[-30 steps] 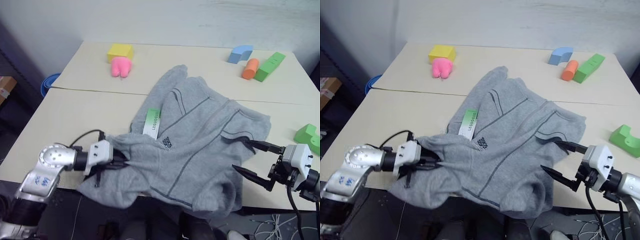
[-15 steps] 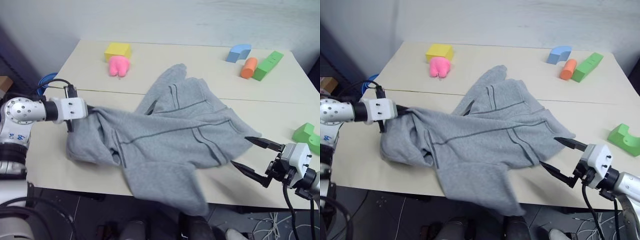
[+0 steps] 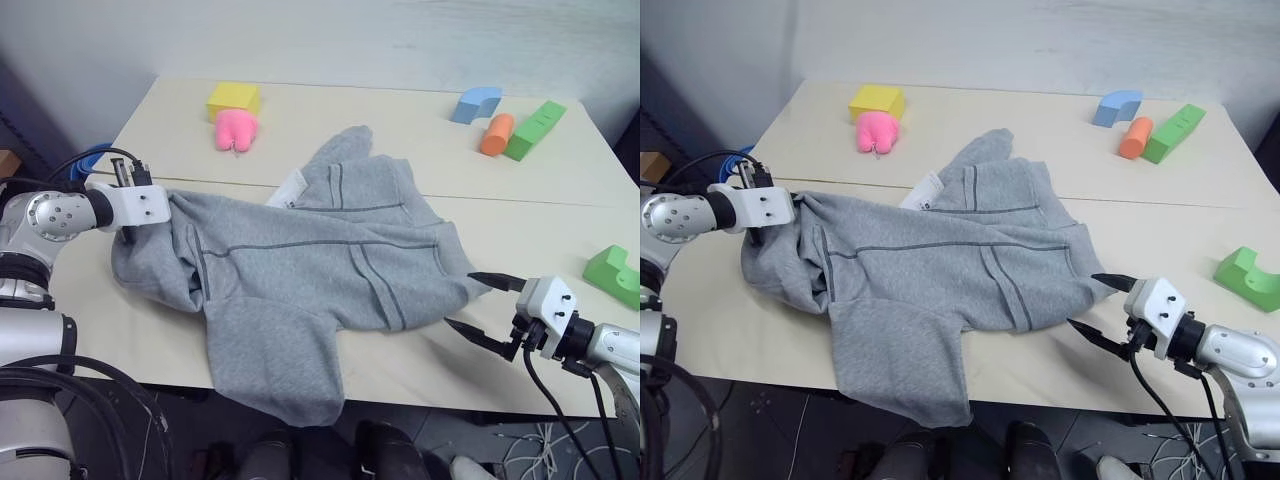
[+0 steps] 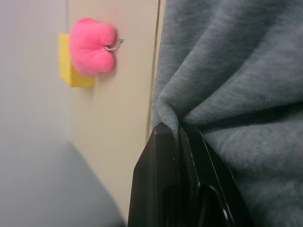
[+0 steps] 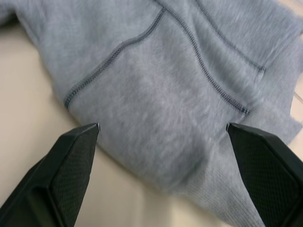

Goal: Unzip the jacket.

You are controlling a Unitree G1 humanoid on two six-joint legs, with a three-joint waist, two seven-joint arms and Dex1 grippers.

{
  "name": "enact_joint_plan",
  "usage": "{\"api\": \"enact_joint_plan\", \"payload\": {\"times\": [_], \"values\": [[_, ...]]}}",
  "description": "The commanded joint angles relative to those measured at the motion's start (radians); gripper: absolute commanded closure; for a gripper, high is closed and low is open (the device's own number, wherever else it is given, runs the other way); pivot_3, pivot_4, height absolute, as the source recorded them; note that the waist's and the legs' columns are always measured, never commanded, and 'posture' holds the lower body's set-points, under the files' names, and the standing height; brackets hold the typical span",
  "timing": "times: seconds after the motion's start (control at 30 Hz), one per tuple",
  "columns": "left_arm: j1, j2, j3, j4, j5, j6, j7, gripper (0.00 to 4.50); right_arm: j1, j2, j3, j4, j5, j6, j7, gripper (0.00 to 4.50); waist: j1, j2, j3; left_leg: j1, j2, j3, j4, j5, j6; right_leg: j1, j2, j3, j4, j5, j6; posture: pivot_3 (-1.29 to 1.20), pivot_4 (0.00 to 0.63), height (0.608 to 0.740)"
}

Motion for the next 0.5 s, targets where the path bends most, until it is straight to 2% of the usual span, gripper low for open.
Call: {"api": "enact_joint_plan", "payload": {"times": [0.03,0.13,0.2,0.27,0.3,0.4,0.5], "values": [[0.034,0.000,0.153,-0.047,-0.244,0.075,-0.334,3.81,-0.032,-0.054,0.029,0.071,-0.079,-0.122,0.039,0.00,-0.001,0.000,0.000,0.000,0.000,0.001,0.000,0.000,0.000,0.000,0.000,0.000,0.000,0.000,0.000,0.00,0.150,0.740],[0.096,0.018,0.219,-0.123,-0.364,0.177,-0.551,2.92,-0.068,-0.067,0.054,0.131,-0.127,-0.210,0.037,0.00,-0.008,0.000,0.000,0.000,0.001,0.007,0.001,0.000,0.000,0.000,0.000,0.000,0.001,0.000,0.000,0.00,0.150,0.740],[0.166,0.035,0.272,-0.249,-0.475,0.292,-0.684,2.32,-0.107,-0.071,0.083,0.192,-0.157,-0.266,0.047,0.00,-0.016,0.000,0.000,0.000,0.001,0.007,0.001,0.000,0.000,0.000,0.000,0.000,0.001,0.000,0.000,0.00,0.150,0.740],[0.257,0.053,0.309,-0.445,-0.579,0.431,-0.764,2.32,-0.160,-0.074,0.120,0.271,-0.195,-0.322,0.054,0.00,-0.024,0.000,0.000,0.000,0.001,0.007,0.002,0.000,0.000,0.000,0.000,0.000,0.002,0.000,0.000,0.00,0.150,0.740],[0.304,0.061,0.318,-0.546,-0.615,0.495,-0.782,2.32,-0.185,-0.072,0.134,0.308,-0.207,-0.346,0.055,0.00,-0.026,0.000,0.000,0.000,0.001,0.006,0.002,0.000,0.000,0.000,0.000,0.000,0.003,0.000,0.000,0.00,0.150,0.740],[0.471,0.081,0.325,-0.885,-0.698,0.684,-0.777,1.78,-0.261,-0.064,0.172,0.416,-0.239,-0.397,0.053,0.00,-0.029,0.000,0.000,0.000,0.001,-0.001,0.003,0.000,0.000,0.000,-0.001,0.002,0.004,0.000,0.000,0.00,0.150,0.740],[0.616,0.086,0.327,-1.154,-0.766,0.826,-0.754,0.93,-0.318,-0.063,0.211,0.494,-0.249,-0.420,0.076,0.00,-0.027,0.000,0.000,0.000,0.001,-0.003,0.005,0.000,0.000,0.000,-0.002,0.005,0.005,0.000,0.000,0.00,0.150,0.740]]}}
